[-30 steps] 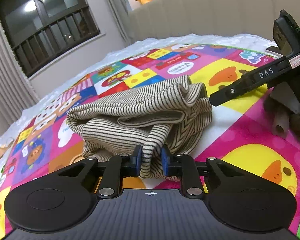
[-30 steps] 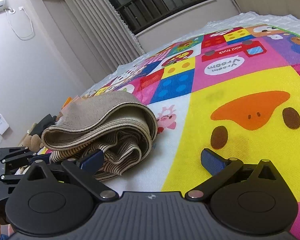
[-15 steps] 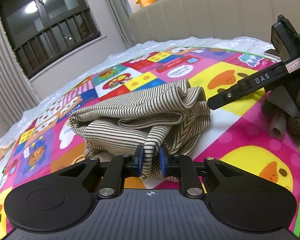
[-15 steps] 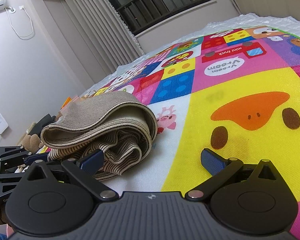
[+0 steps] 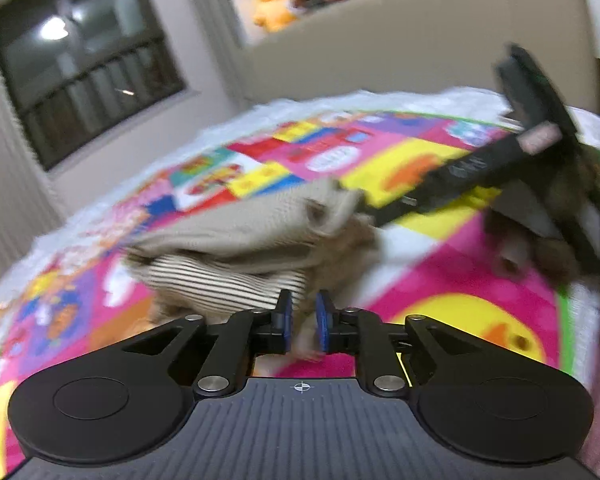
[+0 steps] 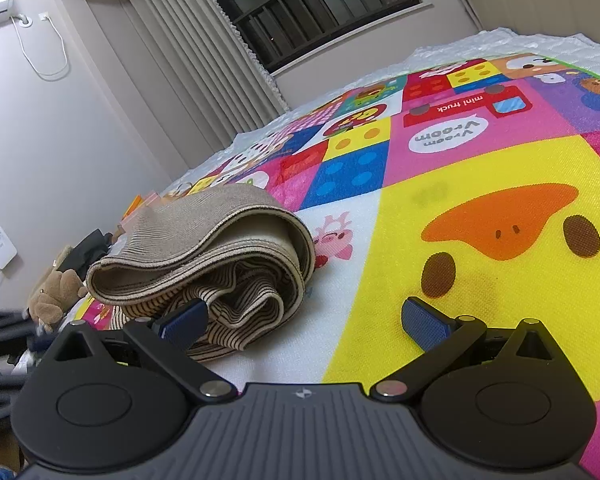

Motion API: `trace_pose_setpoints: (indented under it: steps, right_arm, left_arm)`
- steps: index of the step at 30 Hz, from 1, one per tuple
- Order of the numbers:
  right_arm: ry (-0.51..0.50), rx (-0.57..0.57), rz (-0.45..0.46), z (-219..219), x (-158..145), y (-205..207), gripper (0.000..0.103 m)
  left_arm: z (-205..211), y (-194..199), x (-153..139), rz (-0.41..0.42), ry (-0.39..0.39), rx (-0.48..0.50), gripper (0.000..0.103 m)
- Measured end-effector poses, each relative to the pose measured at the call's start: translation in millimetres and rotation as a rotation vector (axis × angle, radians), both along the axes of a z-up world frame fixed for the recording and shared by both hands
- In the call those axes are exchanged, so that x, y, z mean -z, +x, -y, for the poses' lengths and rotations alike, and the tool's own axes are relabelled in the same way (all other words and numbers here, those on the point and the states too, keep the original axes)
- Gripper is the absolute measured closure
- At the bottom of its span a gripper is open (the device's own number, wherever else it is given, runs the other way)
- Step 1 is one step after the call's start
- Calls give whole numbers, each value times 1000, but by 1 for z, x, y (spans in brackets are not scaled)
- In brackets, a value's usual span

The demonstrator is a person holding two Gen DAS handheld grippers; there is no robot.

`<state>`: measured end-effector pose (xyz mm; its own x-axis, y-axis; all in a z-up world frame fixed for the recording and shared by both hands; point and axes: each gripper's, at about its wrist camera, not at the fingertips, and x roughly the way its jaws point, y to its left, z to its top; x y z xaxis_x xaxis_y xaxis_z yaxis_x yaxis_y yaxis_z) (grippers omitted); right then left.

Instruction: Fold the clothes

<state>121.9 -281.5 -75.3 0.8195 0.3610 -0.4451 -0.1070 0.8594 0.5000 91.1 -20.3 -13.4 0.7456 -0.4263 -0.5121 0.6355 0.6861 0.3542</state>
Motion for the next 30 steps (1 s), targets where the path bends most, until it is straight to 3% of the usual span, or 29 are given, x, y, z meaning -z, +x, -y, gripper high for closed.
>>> trace_pose_setpoints:
  steps: [1,2,4,6,10,12,13,15,17,18,24,26,28,30]
  right_arm:
    - [1,0,0,0,0,0,0]
    - [2,0,0,0,0,0,0]
    - [-1,0,0,0,0,0,0]
    - [-20,0,-1,-2,-1,1,0]
    - [-108,-2,2,-13,-8,1,0]
    - [-214,-9,26,-25,-21,-2,1]
    - [-312,-23,81,-36,-32,-7,3]
    - [-529,-74,211,-61,-53,-20,21]
    - [-667,-157,293,-84,-67,-30,41]
    - [-728,-198,328,-94,-73,-34,44]
    - [-906,-379,357,-145,-54,-28,44]
    - [-856,-357,326,-142,-59,-17,45]
    - [-807,-335,294,-139,-65,-6,53]
    - [-758,-314,263,-137,-70,5,75]
  left_arm:
    - [0,4,0,5,8,-18,51]
    - [-1,9,1,-1,11,-36,45]
    - [-4,20,5,-82,-17,-54,43]
    - [-9,32,10,-205,-98,-61,41]
    - [-17,49,17,-368,-272,-58,27]
    - [-21,48,13,-378,-313,-47,27]
    - [-22,48,12,-383,-334,-42,27]
    - [-26,47,9,-392,-375,-31,27]
    - [-38,48,7,-399,-418,-61,27]
    - [-46,49,7,-402,-441,-97,27]
    - [-97,67,16,-492,-604,-291,22]
    - [-114,70,19,-518,-639,-335,19]
    - [-127,71,20,-526,-658,-359,14]
    - [-138,69,21,-527,-674,-362,11]
